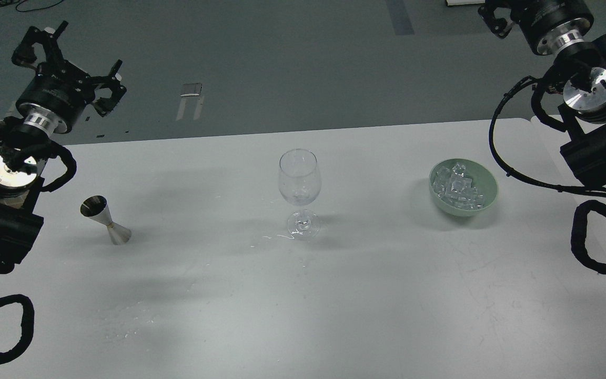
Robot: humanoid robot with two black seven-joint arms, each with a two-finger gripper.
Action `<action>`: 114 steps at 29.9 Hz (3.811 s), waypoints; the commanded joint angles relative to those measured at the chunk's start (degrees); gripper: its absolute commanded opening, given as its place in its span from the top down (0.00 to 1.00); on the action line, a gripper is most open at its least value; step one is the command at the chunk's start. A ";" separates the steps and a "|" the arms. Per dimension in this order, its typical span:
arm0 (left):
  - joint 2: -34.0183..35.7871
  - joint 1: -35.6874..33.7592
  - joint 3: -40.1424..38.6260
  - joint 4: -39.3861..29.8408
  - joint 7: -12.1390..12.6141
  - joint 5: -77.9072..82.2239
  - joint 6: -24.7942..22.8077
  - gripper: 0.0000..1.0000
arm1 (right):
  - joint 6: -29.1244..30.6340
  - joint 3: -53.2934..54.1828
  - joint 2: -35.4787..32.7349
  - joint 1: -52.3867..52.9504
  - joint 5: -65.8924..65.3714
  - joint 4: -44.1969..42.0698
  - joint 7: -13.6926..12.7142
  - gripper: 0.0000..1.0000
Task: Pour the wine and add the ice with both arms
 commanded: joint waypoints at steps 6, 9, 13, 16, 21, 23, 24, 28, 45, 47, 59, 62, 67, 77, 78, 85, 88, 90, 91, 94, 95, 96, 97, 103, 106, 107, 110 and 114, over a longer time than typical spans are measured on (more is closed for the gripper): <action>-1.78 -2.20 0.57 0.03 -0.38 2.56 0.04 0.02 | -0.20 -0.10 -0.53 0.65 -0.19 -0.10 0.00 0.00; -4.07 -3.70 1.27 0.30 -0.65 3.18 0.21 0.02 | -0.28 -0.45 -0.71 1.00 -0.28 -0.01 -0.09 0.00; -4.60 -7.38 2.41 0.21 -1.26 3.27 4.15 0.02 | -0.28 -0.89 -0.71 2.06 -0.37 -0.19 -0.26 0.00; -4.60 -8.10 3.47 0.21 -1.18 3.27 6.63 0.02 | -0.28 -0.89 -0.88 2.14 -0.37 -0.19 -0.35 0.00; -4.69 -7.31 4.18 -0.58 -1.26 3.27 5.84 0.01 | 0.33 -0.89 -1.94 1.97 -0.19 0.25 -0.44 0.00; -4.77 -7.13 4.18 -0.67 -1.26 3.18 4.79 0.01 | 0.51 -0.89 -1.94 1.71 -0.11 0.34 -0.53 0.00; -4.77 -7.13 4.09 -0.67 -1.26 3.18 4.52 0.01 | 0.51 -0.89 -1.94 1.62 -0.11 0.34 -0.53 0.00; -5.04 -7.13 4.26 -0.67 -1.18 3.27 4.17 0.02 | 0.51 -0.89 -1.85 1.35 -0.11 0.34 -0.53 0.00; -6.18 -6.34 4.00 -2.61 -1.96 2.12 2.06 0.01 | 0.60 -0.89 -1.85 1.09 -0.02 0.43 -1.67 0.00; -6.18 -6.34 4.09 -2.52 -2.84 2.12 2.58 0.01 | 0.60 -0.89 -1.85 1.09 -0.02 0.43 -1.76 0.00; -6.27 -6.43 4.70 -1.99 -4.78 2.47 7.95 0.01 | -0.02 -0.89 -1.76 1.09 -0.02 1.75 -1.76 0.00; -6.35 -6.25 4.70 -2.78 -3.82 2.65 7.34 0.02 | -0.02 -0.98 -1.76 1.00 -0.02 1.75 -1.76 0.00; -5.83 -5.90 4.97 -4.09 2.25 2.30 6.98 0.02 | -0.02 -0.89 -1.59 0.92 -0.02 1.75 -1.67 0.00; -5.30 -3.70 4.09 -8.14 2.17 2.30 7.42 0.02 | -0.11 -0.81 -1.67 0.39 -0.02 1.84 -1.67 0.00; -5.30 -3.70 4.09 -8.14 2.16 2.30 7.51 0.01 | -0.11 -0.81 -1.67 0.30 -0.02 1.84 -1.67 0.00; -1.80 0.50 3.82 -14.97 2.25 2.12 7.86 0.02 | 0.07 -0.81 -1.85 -0.22 -0.02 2.28 -1.58 0.00; 1.98 4.19 3.82 -22.52 2.25 2.12 7.86 0.02 | 0.07 -0.81 -1.85 -0.40 -0.02 2.45 -1.58 0.00; 4.88 8.41 3.65 -27.99 2.25 2.12 7.95 0.02 | 0.15 -0.72 -1.85 -1.02 -0.02 2.54 -1.58 0.00; 6.90 11.65 2.87 -31.57 2.25 2.04 7.86 0.02 | 0.16 -0.72 -1.94 -1.19 -0.02 2.80 -1.58 0.00; 9.89 19.37 -0.99 -37.99 2.51 0.64 7.86 0.02 | 0.16 -0.72 -2.29 -1.81 -0.02 3.42 -1.58 0.00; 10.69 23.33 -3.45 -40.90 2.60 -0.59 7.86 0.02 | 0.16 -0.72 -2.46 -2.07 -0.02 3.50 -1.50 0.00; 10.96 25.28 -4.78 -42.32 2.60 -1.21 7.86 0.02 | 0.16 -0.81 -2.47 -2.25 -0.02 3.59 -1.50 0.00; 11.22 28.69 -6.96 -44.68 2.60 -2.09 8.03 0.02 | 0.16 -0.81 -2.47 -2.34 -0.02 3.77 -1.50 0.00; 9.56 44.95 -15.84 -54.35 2.78 -8.04 14.43 0.05 | 0.16 -0.81 -2.64 -3.13 -0.11 3.77 -1.50 0.00; 5.62 52.34 -19.80 -56.56 3.30 -13.24 15.07 0.04 | 0.07 -0.89 -3.17 -3.21 -0.02 3.77 -1.50 0.00; 4.55 54.11 -20.86 -56.66 3.39 -13.95 14.81 0.04 | 0.07 -0.89 -3.17 -3.30 -0.10 3.68 -1.58 0.00; -0.88 58.86 -23.77 -56.75 3.31 -14.75 14.54 0.04 | 0.07 -0.98 -3.08 -3.57 -0.11 3.77 -1.58 0.00; -6.51 61.68 -25.09 -56.66 3.22 -14.66 14.97 0.04 | 0.07 -0.98 -3.08 -3.57 -0.11 3.86 -1.58 0.00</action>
